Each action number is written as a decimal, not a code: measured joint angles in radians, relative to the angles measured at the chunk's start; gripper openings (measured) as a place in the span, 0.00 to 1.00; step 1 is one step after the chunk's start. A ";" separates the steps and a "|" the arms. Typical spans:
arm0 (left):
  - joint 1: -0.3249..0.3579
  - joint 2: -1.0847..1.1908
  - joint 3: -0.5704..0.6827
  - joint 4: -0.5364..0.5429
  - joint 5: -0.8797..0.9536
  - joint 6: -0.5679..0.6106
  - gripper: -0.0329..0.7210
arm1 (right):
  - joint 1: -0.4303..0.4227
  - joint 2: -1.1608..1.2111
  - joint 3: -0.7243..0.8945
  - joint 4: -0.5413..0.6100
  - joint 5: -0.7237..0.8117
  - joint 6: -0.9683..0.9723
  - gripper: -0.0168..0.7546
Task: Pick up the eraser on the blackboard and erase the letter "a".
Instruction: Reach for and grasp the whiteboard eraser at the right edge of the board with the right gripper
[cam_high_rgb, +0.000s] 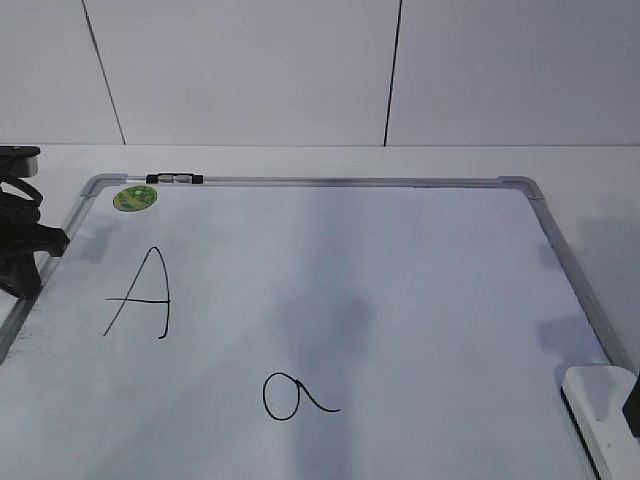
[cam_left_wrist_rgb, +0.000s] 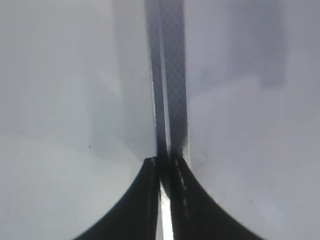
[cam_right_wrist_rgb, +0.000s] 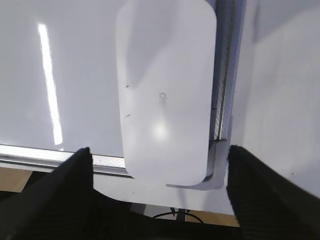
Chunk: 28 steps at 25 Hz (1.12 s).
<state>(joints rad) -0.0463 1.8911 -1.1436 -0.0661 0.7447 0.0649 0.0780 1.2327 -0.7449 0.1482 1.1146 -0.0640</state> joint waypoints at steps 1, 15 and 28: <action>0.000 0.000 0.000 0.000 0.000 0.000 0.07 | 0.000 0.003 0.000 -0.002 -0.004 0.000 0.83; 0.000 0.000 0.000 0.000 0.000 0.000 0.07 | 0.103 0.010 0.000 -0.136 -0.088 0.136 0.73; 0.000 0.000 0.000 0.000 0.000 0.000 0.07 | 0.106 0.020 0.000 -0.159 -0.100 0.151 0.73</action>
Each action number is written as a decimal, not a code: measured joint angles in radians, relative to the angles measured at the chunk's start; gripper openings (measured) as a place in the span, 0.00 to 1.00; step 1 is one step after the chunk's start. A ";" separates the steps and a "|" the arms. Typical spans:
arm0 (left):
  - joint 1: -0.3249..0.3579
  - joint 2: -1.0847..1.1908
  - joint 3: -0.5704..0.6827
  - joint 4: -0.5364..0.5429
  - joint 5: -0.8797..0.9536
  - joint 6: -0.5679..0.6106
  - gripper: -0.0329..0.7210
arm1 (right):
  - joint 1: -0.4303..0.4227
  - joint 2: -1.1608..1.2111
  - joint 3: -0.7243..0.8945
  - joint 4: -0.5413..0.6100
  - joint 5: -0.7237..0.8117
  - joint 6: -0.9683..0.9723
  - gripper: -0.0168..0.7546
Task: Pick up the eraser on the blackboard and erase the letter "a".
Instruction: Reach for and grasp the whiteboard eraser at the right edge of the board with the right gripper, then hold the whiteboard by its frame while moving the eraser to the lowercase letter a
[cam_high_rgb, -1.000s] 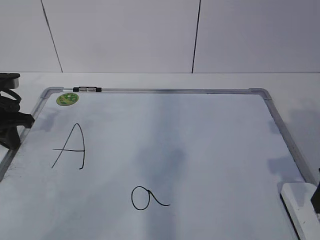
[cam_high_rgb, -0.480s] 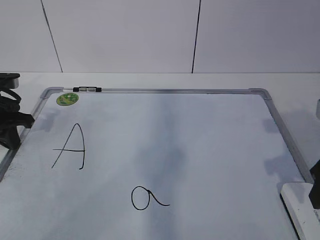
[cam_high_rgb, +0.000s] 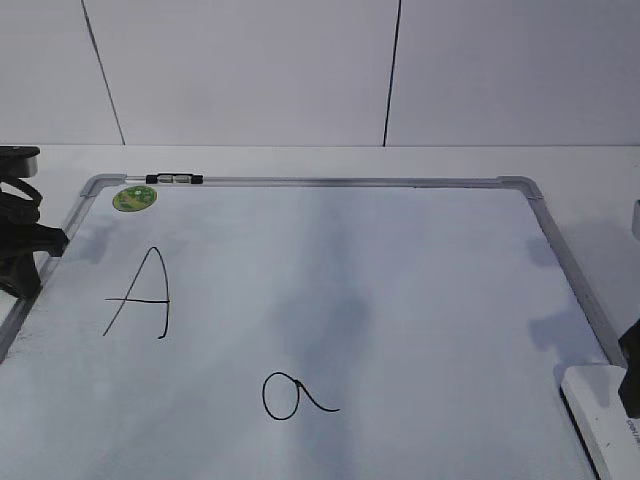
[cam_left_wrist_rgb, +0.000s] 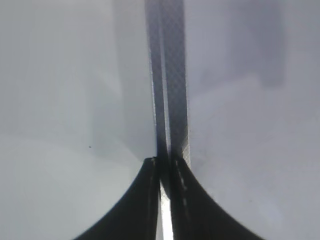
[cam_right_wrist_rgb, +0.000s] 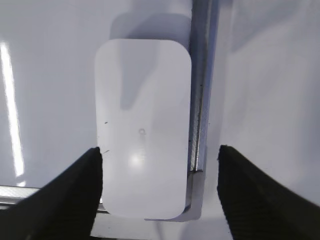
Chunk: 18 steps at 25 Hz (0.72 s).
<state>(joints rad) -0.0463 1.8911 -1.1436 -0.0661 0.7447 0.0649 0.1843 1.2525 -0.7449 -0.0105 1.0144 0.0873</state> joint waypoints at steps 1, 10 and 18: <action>0.000 0.000 0.000 0.000 0.000 0.000 0.07 | 0.000 0.004 0.000 0.011 0.000 0.005 0.73; 0.000 0.000 0.000 0.000 -0.002 0.000 0.07 | 0.000 0.111 0.000 0.039 -0.009 0.014 0.88; 0.000 0.000 0.000 0.000 -0.004 0.000 0.07 | 0.000 0.193 -0.020 0.039 -0.040 0.015 0.89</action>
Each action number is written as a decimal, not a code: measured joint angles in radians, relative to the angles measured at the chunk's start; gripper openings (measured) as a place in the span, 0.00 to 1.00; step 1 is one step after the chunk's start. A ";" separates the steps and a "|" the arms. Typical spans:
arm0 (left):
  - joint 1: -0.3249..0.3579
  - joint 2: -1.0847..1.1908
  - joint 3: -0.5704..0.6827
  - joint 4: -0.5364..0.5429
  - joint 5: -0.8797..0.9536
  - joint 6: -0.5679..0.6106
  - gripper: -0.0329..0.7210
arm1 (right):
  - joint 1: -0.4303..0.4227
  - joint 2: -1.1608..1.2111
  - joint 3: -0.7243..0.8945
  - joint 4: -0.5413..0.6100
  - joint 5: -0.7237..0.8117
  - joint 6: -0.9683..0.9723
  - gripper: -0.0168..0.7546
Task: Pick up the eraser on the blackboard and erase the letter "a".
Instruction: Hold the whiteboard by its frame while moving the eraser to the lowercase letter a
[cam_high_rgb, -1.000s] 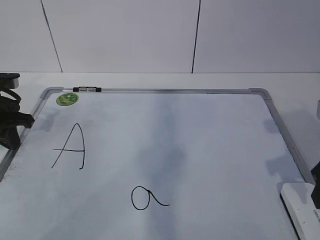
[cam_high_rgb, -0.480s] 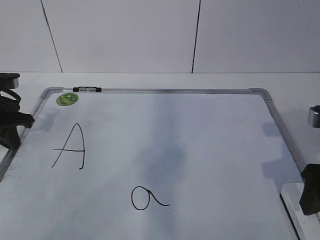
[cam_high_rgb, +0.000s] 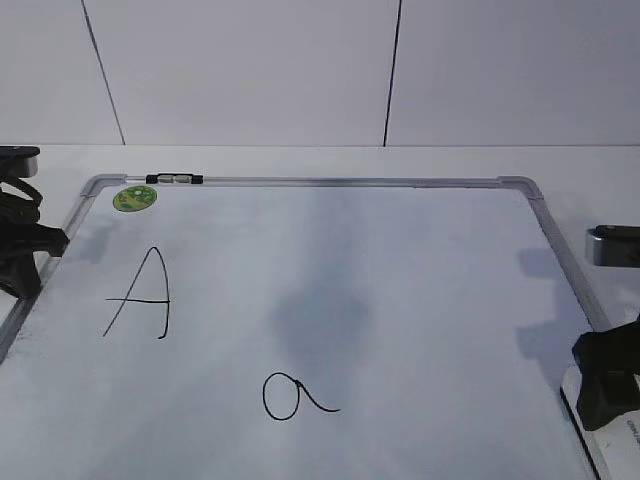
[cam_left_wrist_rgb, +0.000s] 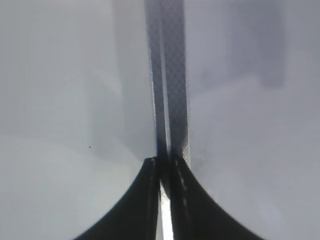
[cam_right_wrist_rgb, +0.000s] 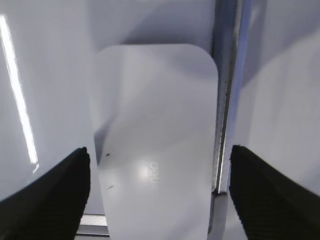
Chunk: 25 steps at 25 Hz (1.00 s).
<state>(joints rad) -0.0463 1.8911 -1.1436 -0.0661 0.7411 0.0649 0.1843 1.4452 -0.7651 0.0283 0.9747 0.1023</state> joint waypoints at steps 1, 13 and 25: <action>0.000 0.000 0.000 0.000 0.000 0.000 0.07 | 0.000 0.008 -0.005 0.000 -0.007 0.000 0.89; 0.000 0.000 0.000 0.000 0.000 0.000 0.07 | 0.000 0.101 -0.009 0.004 0.011 0.000 0.89; 0.000 0.000 0.000 0.000 -0.001 0.000 0.07 | 0.000 0.101 -0.009 0.034 0.030 -0.004 0.74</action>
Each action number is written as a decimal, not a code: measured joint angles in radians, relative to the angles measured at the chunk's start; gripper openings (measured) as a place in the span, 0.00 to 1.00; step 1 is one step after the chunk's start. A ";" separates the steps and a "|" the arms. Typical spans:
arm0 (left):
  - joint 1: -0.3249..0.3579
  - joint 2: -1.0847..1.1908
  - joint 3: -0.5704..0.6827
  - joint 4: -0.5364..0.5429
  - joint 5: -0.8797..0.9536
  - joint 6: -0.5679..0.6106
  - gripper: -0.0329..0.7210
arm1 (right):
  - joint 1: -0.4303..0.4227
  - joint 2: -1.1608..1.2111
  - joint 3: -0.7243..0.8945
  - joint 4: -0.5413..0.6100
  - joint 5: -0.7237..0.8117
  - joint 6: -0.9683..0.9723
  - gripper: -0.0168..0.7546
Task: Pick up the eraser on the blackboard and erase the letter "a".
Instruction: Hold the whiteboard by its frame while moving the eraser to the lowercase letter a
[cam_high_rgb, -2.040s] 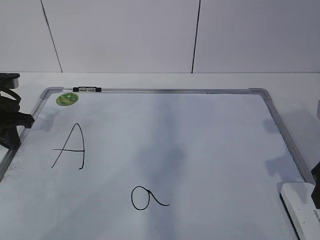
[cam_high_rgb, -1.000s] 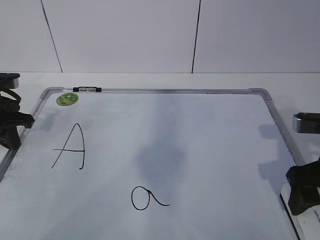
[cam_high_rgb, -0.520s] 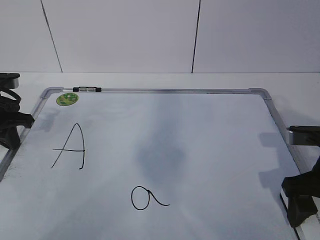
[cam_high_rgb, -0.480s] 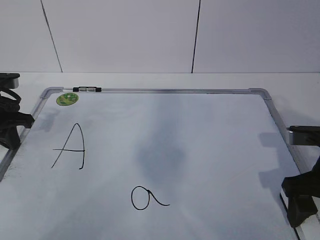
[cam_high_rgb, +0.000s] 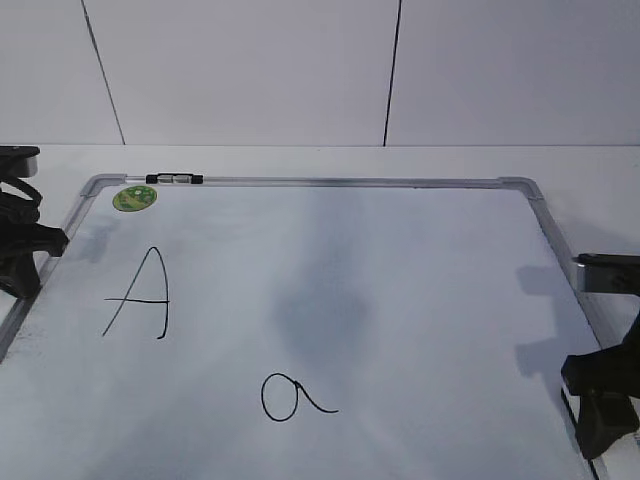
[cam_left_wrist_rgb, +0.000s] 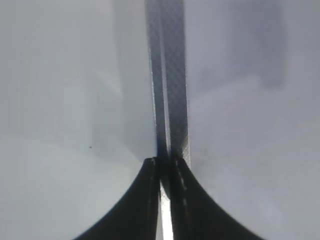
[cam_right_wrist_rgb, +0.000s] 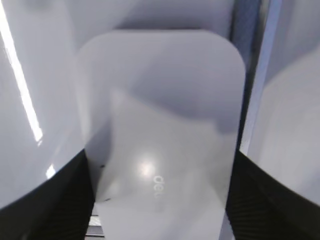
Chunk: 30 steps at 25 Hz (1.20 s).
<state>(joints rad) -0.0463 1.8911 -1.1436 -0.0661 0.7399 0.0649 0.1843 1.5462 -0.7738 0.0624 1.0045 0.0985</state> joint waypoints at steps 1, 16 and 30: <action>0.000 0.000 0.000 0.000 0.000 0.000 0.06 | 0.000 0.000 0.000 0.000 0.005 0.000 0.74; 0.000 0.000 0.000 0.000 -0.001 0.000 0.06 | 0.000 0.004 -0.045 -0.004 0.056 0.002 0.73; 0.000 0.000 0.000 -0.004 -0.001 0.000 0.06 | 0.123 0.012 -0.256 -0.003 0.128 0.023 0.73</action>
<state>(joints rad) -0.0463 1.8911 -1.1436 -0.0703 0.7390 0.0649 0.3068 1.5586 -1.0298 0.0593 1.1324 0.1215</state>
